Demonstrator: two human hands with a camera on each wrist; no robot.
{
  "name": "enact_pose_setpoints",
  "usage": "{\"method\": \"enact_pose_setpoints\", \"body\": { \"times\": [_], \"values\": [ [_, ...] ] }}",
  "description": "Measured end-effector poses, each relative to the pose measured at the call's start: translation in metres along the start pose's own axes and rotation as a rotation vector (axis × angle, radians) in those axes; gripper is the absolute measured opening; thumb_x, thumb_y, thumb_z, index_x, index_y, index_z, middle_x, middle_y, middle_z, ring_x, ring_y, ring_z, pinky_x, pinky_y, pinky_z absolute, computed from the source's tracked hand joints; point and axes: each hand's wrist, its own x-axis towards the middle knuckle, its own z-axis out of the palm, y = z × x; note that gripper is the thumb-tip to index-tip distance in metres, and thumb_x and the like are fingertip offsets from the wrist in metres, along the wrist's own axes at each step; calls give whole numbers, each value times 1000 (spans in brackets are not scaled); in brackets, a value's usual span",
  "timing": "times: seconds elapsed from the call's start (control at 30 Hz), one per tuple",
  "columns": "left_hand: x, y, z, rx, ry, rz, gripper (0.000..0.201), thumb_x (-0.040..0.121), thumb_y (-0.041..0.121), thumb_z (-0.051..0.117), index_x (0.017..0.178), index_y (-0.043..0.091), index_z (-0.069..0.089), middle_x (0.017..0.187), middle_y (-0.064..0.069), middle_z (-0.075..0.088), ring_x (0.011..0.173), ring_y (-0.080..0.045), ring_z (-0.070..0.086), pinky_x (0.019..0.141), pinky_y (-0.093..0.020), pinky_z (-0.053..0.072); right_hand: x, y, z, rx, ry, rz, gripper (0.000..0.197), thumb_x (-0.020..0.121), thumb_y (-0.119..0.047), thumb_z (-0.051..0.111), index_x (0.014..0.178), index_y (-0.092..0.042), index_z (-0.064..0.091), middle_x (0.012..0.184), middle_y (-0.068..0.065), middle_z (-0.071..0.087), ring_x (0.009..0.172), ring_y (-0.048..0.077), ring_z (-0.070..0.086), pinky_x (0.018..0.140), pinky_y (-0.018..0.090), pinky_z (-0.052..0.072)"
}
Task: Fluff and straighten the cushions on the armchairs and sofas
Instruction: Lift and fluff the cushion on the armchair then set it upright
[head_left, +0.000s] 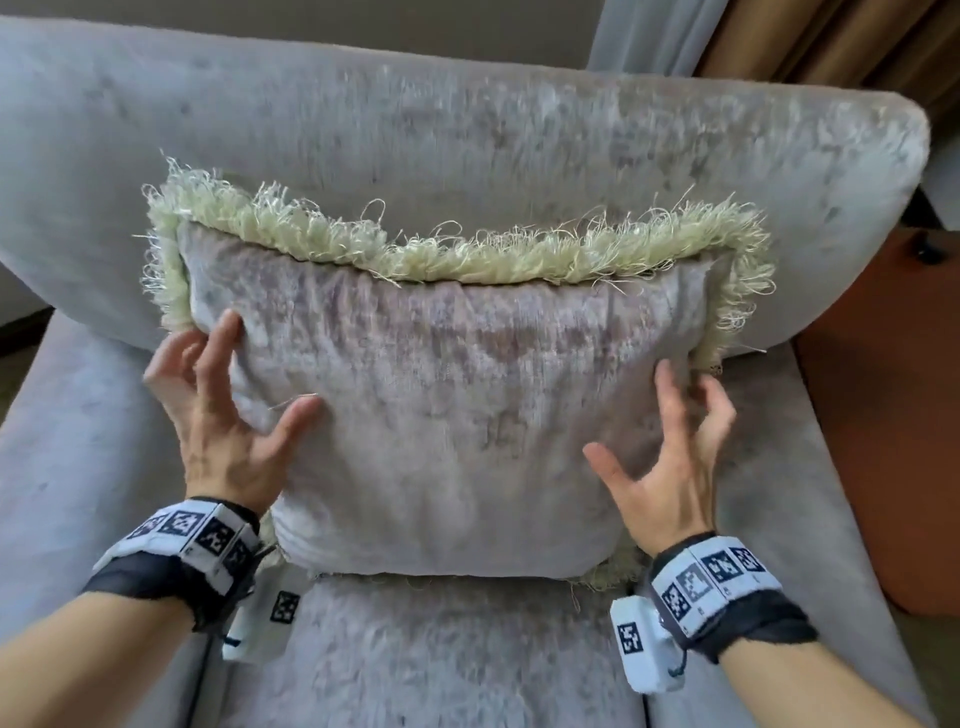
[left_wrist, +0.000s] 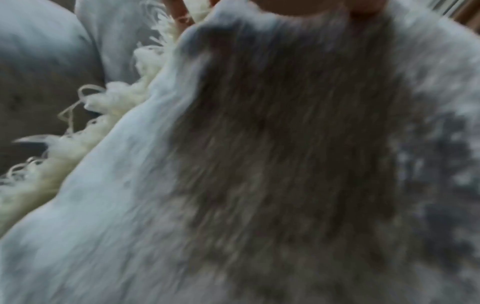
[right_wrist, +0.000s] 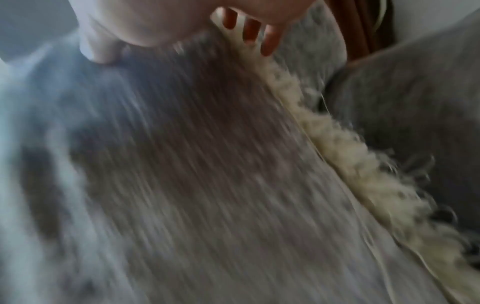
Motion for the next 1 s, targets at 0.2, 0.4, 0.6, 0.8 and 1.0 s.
{"method": "enact_pose_setpoints", "body": {
  "times": [0.2, 0.4, 0.6, 0.8, 1.0],
  "values": [
    [-26, -32, 13, -45, -24, 44, 103, 74, 77, 65, 157, 30, 24, 145, -28, 20, 149, -4, 15, 125, -41, 23, -18, 33, 40, 77, 78, -88, 94, 77, -86, 50, 155, -53, 9, 149, 37, 18, 146, 40, 23, 121, 32, 22],
    [-64, -65, 10, -64, -204, -109, 115, 59, 90, 65, 156, 50, 18, 162, -1, 21, 154, -17, 19, 126, -30, 17, -31, 50, 48, 59, 71, -124, 98, 74, -87, 50, 156, -52, 8, 145, 43, 21, 142, 45, 27, 116, 49, 31],
    [-69, -56, 30, -158, -224, -113, 116, 57, 91, 65, 149, 64, 1, 152, 53, 3, 146, 21, 9, 117, -5, 17, -25, 47, 61, 97, 91, -99, 100, 71, -89, 51, 151, -36, 20, 143, 40, 25, 138, 24, 25, 109, 43, 31],
    [-84, -42, 28, -233, -72, -122, 120, 69, 77, 71, 157, 20, 13, 165, 11, 21, 154, -2, 18, 126, -27, 16, -16, 11, 42, 159, 184, -190, 108, 76, -87, 50, 150, -11, 32, 128, 35, 37, 131, 33, 39, 112, 38, 38],
    [-106, -6, 13, -333, 22, -351, 109, 64, 54, 82, 149, 22, 22, 146, 3, 44, 136, -1, 46, 116, -26, 36, 32, -44, -1, 62, 67, -420, 97, 77, -79, 60, 145, -12, 43, 133, 21, 27, 133, 14, 37, 108, 26, 40]
  ]
}}
